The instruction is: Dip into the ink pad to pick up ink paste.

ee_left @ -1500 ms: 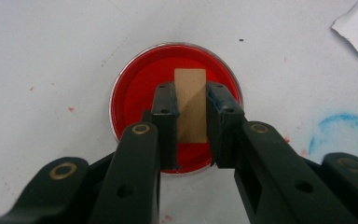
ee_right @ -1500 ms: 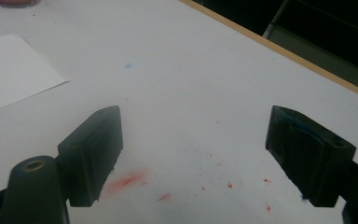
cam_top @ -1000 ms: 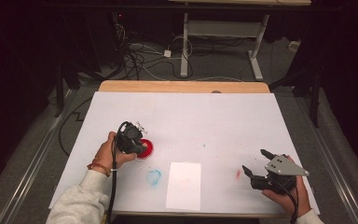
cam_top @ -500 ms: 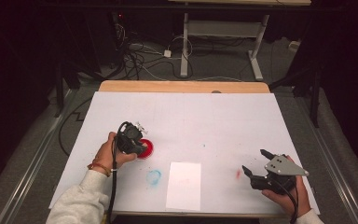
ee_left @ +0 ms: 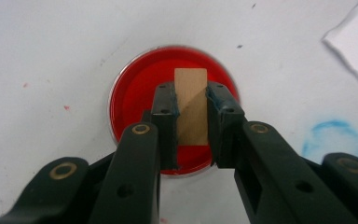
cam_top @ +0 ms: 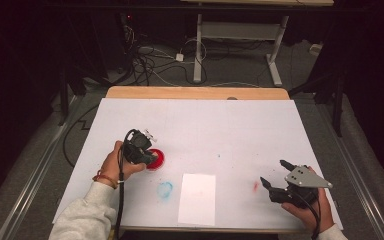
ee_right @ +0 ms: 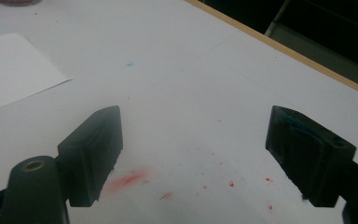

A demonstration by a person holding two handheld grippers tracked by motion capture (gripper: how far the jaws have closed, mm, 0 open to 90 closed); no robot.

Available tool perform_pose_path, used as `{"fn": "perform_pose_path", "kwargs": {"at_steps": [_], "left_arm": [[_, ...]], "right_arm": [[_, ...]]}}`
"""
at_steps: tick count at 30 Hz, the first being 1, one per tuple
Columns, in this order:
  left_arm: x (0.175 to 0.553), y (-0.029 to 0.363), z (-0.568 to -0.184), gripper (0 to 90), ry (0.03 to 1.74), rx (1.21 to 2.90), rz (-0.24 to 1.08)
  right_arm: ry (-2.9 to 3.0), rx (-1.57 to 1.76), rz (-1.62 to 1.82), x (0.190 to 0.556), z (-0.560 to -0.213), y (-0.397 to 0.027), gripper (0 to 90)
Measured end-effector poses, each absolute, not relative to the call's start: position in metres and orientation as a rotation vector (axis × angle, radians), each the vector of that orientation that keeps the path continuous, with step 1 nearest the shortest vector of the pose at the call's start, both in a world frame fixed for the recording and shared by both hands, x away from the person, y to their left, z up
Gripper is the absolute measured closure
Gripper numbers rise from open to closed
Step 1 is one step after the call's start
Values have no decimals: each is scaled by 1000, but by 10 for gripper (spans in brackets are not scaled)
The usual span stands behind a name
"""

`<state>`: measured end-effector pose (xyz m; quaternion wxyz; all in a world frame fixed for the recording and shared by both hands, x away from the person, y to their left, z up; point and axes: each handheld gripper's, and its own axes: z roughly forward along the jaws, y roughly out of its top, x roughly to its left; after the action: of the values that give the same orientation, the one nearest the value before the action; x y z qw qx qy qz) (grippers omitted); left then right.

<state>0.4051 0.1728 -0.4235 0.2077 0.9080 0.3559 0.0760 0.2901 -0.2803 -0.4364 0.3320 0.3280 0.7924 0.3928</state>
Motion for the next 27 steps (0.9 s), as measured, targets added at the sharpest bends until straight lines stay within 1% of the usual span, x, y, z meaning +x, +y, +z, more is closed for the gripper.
{"fn": "perform_pose_path", "kwargs": {"at_steps": [4, 11, 18, 27], "left_arm": [[398, 177, -407, 739, 975, 2493, 262], [390, 187, -389, 739, 963, 2456, 304], [385, 192, -380, 739, 969, 2428, 346], [386, 191, -382, 739, 965, 2430, 339]], "right_arm": [[2071, 857, 1028, 290, -436, -280, 191], [2065, 858, 1032, 289, -435, -281, 191], [2066, 858, 1030, 289, -435, -280, 191], [2069, 855, 1029, 290, -436, -280, 190]]}}
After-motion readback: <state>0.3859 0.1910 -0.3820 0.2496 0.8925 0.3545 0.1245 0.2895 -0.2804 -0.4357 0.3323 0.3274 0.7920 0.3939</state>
